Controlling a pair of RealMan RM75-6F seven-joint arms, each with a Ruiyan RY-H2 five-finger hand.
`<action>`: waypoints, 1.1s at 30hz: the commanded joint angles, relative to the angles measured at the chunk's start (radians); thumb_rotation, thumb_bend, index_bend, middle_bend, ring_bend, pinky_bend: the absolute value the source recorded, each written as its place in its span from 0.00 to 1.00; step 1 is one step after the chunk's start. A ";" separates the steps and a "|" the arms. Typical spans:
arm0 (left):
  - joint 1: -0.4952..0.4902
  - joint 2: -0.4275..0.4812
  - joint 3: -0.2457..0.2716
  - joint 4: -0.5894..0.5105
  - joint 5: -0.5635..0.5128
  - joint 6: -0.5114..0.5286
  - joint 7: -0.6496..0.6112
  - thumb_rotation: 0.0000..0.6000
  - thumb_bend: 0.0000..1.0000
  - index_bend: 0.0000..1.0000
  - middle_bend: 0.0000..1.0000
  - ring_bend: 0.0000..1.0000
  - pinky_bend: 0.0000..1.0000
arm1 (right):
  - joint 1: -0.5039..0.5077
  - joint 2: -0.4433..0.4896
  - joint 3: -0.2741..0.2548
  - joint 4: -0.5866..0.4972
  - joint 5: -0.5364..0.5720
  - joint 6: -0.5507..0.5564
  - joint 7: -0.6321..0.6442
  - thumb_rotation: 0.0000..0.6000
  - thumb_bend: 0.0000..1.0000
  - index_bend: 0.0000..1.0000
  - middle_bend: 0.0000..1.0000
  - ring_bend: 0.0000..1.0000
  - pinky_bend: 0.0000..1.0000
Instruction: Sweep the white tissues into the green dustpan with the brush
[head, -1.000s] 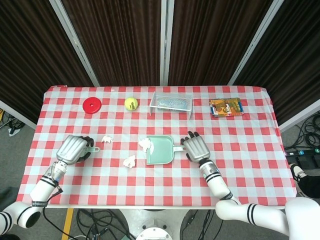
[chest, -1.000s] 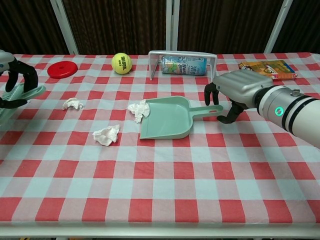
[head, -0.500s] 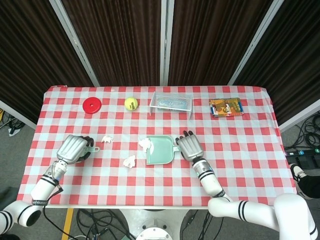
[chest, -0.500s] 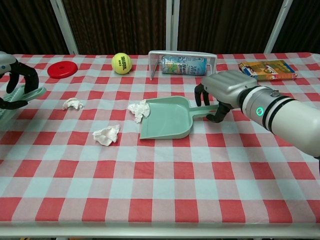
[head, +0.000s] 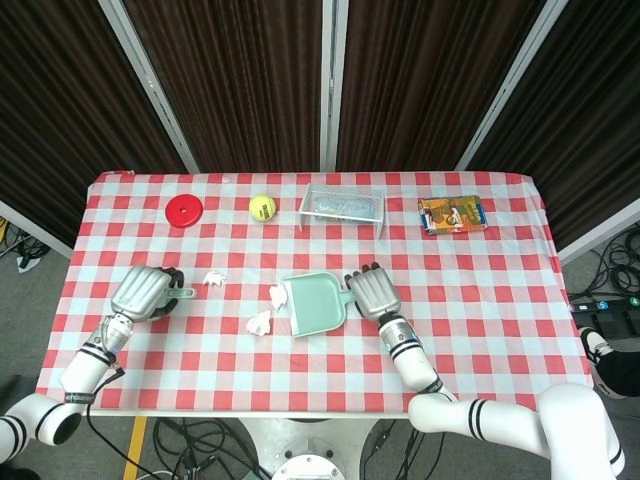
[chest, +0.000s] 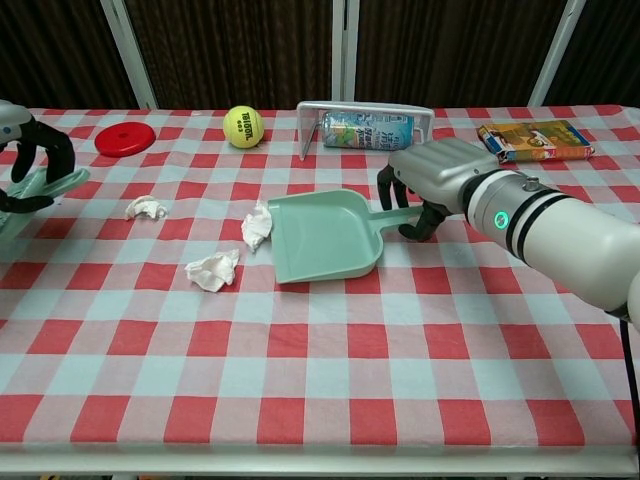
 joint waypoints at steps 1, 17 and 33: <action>-0.010 -0.007 -0.007 0.030 -0.001 -0.015 -0.023 1.00 0.44 0.50 0.52 0.58 0.84 | 0.011 0.045 0.008 -0.064 0.026 0.012 -0.040 1.00 0.44 0.59 0.57 0.31 0.29; -0.084 -0.103 -0.034 0.181 0.016 -0.092 -0.166 1.00 0.44 0.50 0.52 0.58 0.84 | 0.166 0.174 -0.027 -0.278 0.373 0.105 -0.446 1.00 0.45 0.59 0.57 0.31 0.28; -0.173 -0.168 -0.064 0.116 0.028 -0.153 -0.237 1.00 0.45 0.50 0.52 0.58 0.84 | 0.226 0.069 -0.051 -0.165 0.398 0.113 -0.409 1.00 0.45 0.60 0.57 0.31 0.28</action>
